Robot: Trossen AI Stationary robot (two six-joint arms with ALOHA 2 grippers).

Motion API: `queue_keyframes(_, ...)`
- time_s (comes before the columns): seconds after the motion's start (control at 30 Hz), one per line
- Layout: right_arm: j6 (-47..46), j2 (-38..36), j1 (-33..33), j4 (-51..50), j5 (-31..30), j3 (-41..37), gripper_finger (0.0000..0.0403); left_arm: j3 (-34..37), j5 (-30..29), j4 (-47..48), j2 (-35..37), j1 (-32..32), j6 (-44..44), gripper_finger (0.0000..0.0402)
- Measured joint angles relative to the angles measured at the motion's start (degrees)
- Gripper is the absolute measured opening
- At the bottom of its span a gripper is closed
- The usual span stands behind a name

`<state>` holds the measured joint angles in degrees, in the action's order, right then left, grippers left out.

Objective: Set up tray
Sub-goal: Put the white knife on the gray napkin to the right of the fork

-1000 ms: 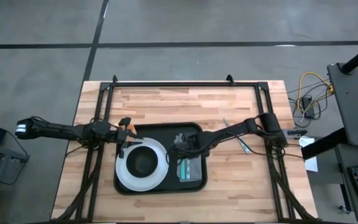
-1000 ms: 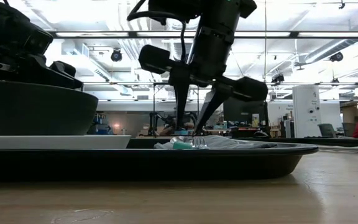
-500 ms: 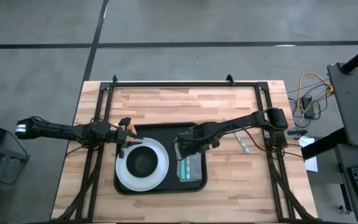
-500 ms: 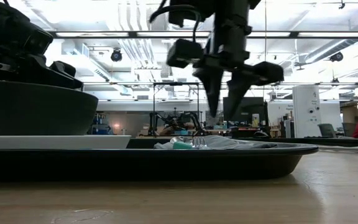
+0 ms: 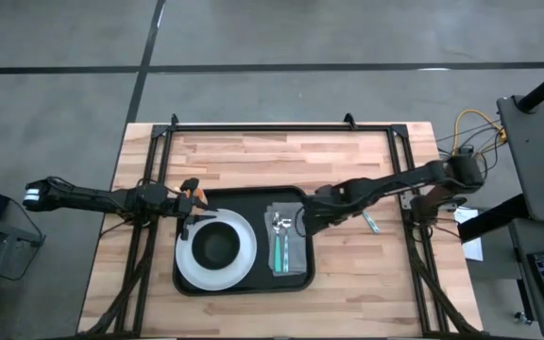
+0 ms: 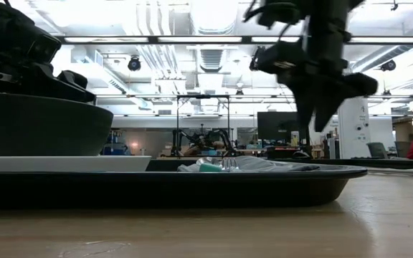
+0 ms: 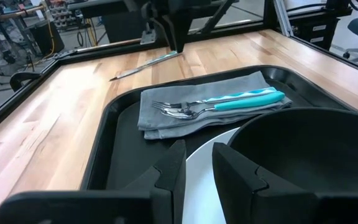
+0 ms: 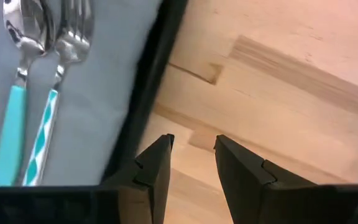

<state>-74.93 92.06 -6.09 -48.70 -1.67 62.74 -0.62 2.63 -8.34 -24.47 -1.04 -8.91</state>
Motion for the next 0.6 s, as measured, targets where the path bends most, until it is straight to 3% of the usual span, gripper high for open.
queue_keyframes(0.6, 9.8, -20.1, 3.7, 0.9, 0.0, -20.5, 0.0116, 0.0, 0.0, 0.0, 0.0, 0.0, 0.0, 0.0062)
